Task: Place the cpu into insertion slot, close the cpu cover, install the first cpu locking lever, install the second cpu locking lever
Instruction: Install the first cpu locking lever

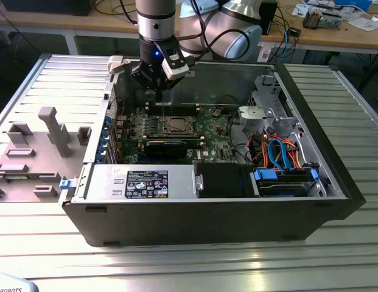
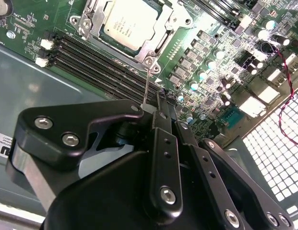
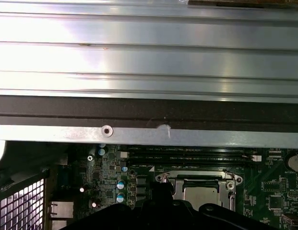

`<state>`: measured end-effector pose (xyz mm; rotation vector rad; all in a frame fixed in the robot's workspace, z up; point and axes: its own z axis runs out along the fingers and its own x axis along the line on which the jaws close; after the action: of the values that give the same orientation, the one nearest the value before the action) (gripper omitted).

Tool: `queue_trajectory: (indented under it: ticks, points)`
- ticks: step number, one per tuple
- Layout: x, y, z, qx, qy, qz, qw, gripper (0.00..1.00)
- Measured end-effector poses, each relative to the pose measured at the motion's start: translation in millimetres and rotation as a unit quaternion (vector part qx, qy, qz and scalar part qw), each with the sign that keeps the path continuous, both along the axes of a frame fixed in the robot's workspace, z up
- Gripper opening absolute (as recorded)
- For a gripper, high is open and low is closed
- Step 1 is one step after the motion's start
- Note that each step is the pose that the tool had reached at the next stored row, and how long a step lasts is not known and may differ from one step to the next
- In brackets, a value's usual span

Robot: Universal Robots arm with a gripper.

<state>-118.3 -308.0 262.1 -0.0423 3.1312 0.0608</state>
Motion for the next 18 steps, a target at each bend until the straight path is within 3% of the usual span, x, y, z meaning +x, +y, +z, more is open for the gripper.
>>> queue_trajectory:
  ticks: [18]
  points:
    - [4.5, 0.0, -3.9, 0.0000, 0.0000, 0.000, 1.00000, 0.11]
